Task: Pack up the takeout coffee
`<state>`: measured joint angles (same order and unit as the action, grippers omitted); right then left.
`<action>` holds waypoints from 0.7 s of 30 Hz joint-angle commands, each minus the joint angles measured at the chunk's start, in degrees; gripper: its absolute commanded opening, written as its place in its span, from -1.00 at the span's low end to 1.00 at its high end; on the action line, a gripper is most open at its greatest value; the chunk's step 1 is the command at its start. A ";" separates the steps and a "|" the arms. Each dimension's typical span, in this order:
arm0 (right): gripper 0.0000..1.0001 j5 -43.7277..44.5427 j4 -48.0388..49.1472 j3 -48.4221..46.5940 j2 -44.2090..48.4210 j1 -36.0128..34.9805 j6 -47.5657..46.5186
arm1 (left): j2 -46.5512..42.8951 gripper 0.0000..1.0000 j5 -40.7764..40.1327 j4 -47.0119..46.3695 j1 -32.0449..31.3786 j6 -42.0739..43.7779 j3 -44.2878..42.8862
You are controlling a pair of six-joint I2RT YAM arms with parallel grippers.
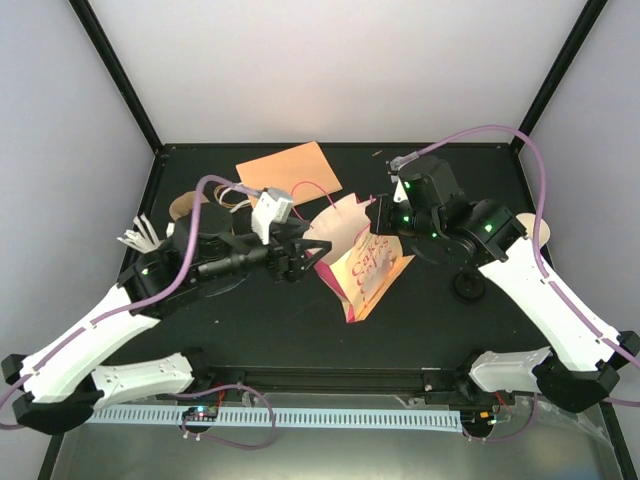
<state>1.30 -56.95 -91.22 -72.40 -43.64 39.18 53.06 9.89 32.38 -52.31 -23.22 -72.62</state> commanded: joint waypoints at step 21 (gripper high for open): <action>-0.97 -2.00 3.46 2.89 0.07 0.27 1.84 | 8.64 0.24 -2.45 -6.55 -0.95 7.93 -0.36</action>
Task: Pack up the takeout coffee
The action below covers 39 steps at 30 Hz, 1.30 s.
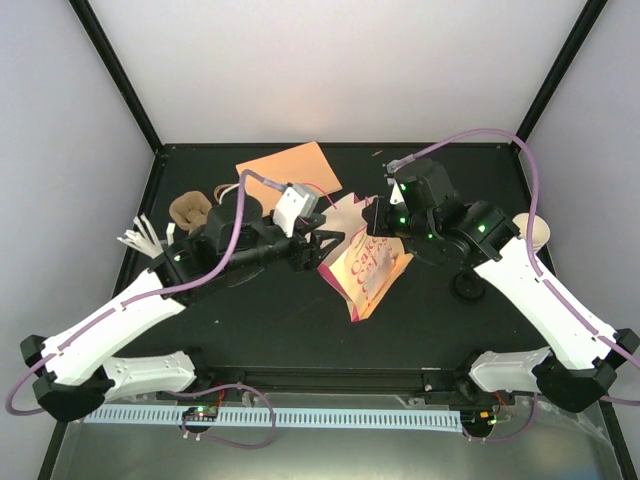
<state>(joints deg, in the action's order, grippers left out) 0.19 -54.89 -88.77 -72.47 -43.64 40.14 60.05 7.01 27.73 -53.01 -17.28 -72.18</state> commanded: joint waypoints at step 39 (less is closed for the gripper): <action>-0.40 3.73 3.41 2.27 2.89 0.28 -2.68 | 13.70 -0.97 -1.70 -4.28 -0.25 6.31 2.91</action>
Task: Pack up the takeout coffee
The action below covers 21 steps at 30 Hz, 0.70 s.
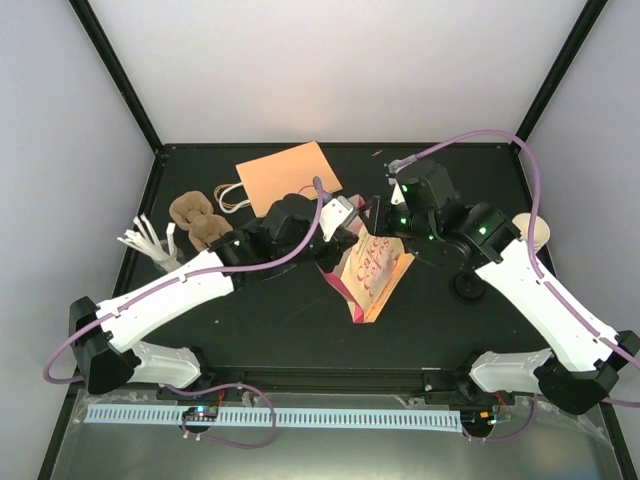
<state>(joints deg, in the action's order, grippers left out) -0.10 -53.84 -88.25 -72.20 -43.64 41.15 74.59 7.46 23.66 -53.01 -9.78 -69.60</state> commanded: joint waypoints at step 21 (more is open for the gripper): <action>0.42 4.51 4.97 25.92 21.56 0.41 -7.01 | -8.18 -0.97 1.84 -5.78 3.27 -10.97 7.51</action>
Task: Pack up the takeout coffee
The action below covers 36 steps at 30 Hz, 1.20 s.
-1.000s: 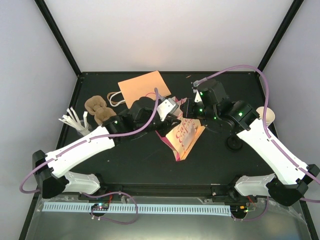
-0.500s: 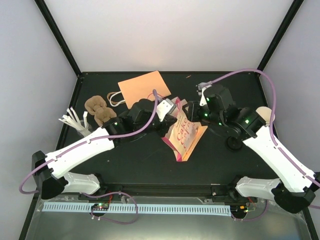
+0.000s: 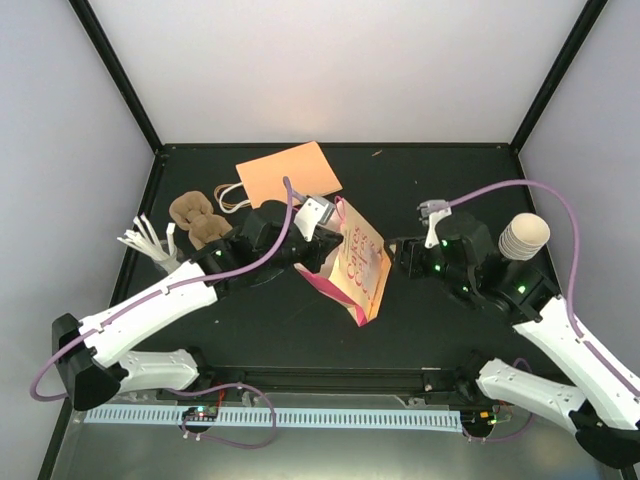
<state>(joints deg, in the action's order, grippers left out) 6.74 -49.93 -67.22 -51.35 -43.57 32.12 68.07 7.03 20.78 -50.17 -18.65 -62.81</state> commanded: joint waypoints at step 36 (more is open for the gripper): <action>-0.63 -29.90 24.02 31.56 -5.92 15.75 5.66 | -5.45 -0.97 2.11 -5.08 0.87 -1.91 4.46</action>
<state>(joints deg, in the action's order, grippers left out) -21.71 -26.94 -35.48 -56.71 -28.45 38.65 63.68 8.62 17.82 -49.82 -20.34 -58.22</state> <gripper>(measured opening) 0.125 0.034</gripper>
